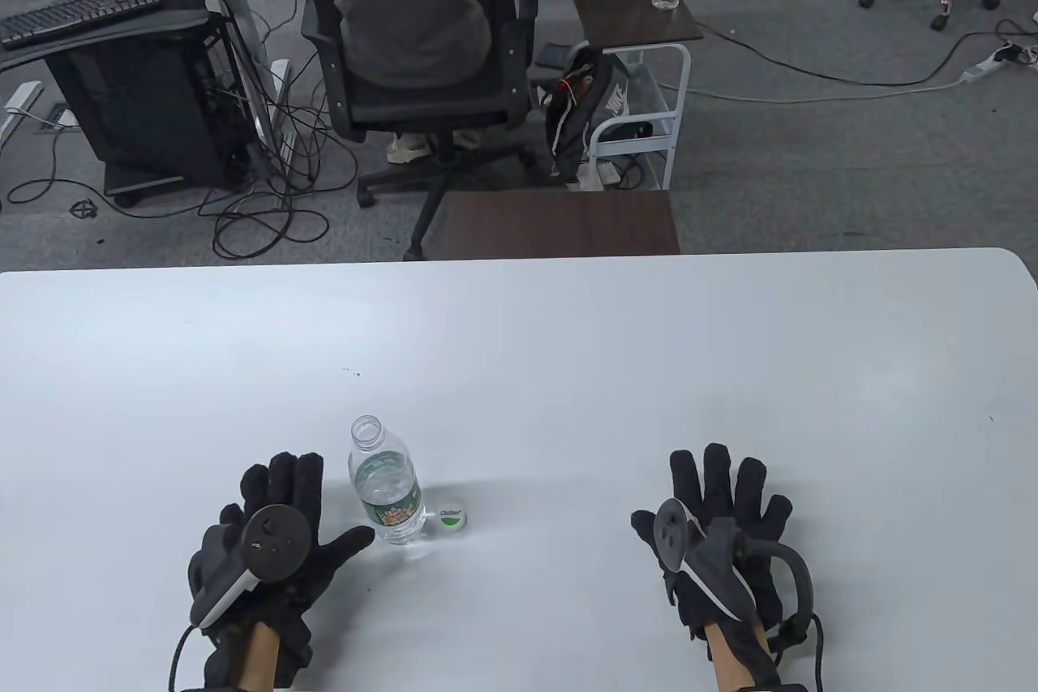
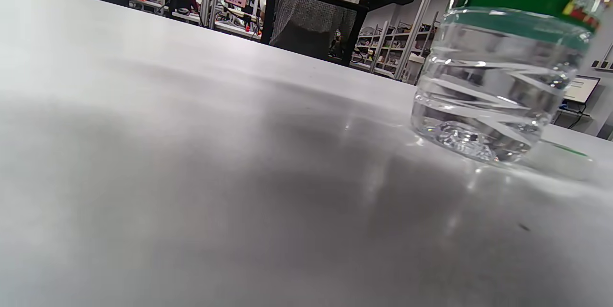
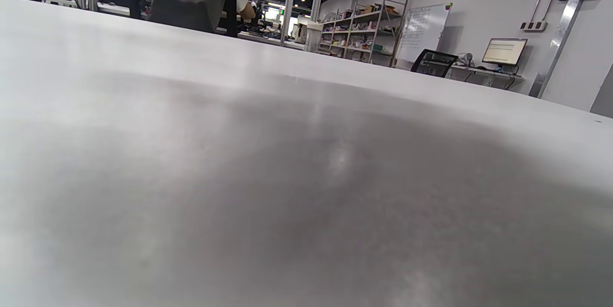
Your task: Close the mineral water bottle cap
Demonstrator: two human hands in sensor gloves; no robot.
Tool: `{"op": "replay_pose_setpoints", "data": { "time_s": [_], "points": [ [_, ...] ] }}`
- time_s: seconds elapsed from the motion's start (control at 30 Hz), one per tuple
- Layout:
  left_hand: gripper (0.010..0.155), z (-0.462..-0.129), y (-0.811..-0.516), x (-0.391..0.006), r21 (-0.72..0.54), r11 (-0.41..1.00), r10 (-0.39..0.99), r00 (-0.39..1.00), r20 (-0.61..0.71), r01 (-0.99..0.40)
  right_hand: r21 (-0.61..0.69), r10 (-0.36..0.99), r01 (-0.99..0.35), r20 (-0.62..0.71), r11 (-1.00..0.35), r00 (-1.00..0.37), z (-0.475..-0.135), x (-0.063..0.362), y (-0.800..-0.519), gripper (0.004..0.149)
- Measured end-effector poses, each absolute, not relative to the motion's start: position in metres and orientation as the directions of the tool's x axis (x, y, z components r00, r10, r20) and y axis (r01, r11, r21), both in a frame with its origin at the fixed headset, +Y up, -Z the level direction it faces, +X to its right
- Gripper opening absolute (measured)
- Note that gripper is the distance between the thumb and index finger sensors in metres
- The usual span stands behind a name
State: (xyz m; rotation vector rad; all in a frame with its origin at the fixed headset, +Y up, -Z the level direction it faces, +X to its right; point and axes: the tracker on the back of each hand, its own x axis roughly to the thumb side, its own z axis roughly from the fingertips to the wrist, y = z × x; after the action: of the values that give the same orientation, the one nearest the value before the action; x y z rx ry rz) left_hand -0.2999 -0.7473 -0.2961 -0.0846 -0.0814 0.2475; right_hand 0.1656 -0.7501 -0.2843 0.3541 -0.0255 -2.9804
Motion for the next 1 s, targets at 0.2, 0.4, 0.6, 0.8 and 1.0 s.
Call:
{"op": "replay_pose_setpoints", "data": {
  "time_s": [0.2, 0.4, 0.6, 0.8, 1.0],
  "points": [
    [0.112, -0.297, -0.745, -0.295, -0.102, 0.949, 0.307, 0.947, 0.097, -0.297, 0.035, -0.154, 0.15, -0.228, -0.988, -0.961, -0.284, 0.162, -0.75, 0.086],
    [0.118, -0.301, -0.738, -0.289, -0.074, 0.868, 0.496, 0.863, 0.101, -0.49, 0.032, -0.157, 0.153, -0.229, -0.988, -0.961, -0.285, 0.159, -0.75, 0.085],
    [0.121, -0.305, -0.736, -0.276, -0.005, 0.731, 0.678, 0.726, 0.113, -0.682, 0.038, -0.149, 0.144, -0.223, -0.989, -0.963, -0.285, 0.157, -0.75, 0.085],
    [0.119, -0.311, -0.736, -0.261, 0.004, 0.572, 0.814, 0.568, 0.119, -0.82, 0.029, -0.143, 0.14, -0.209, -0.99, -0.967, -0.284, 0.152, -0.749, 0.085],
    [0.094, -0.317, -0.737, -0.261, 0.097, 0.556, 0.824, 0.563, 0.07, -0.825, 0.021, -0.126, 0.124, -0.211, -0.992, -0.969, -0.284, 0.152, -0.748, 0.085]
  ]
}}
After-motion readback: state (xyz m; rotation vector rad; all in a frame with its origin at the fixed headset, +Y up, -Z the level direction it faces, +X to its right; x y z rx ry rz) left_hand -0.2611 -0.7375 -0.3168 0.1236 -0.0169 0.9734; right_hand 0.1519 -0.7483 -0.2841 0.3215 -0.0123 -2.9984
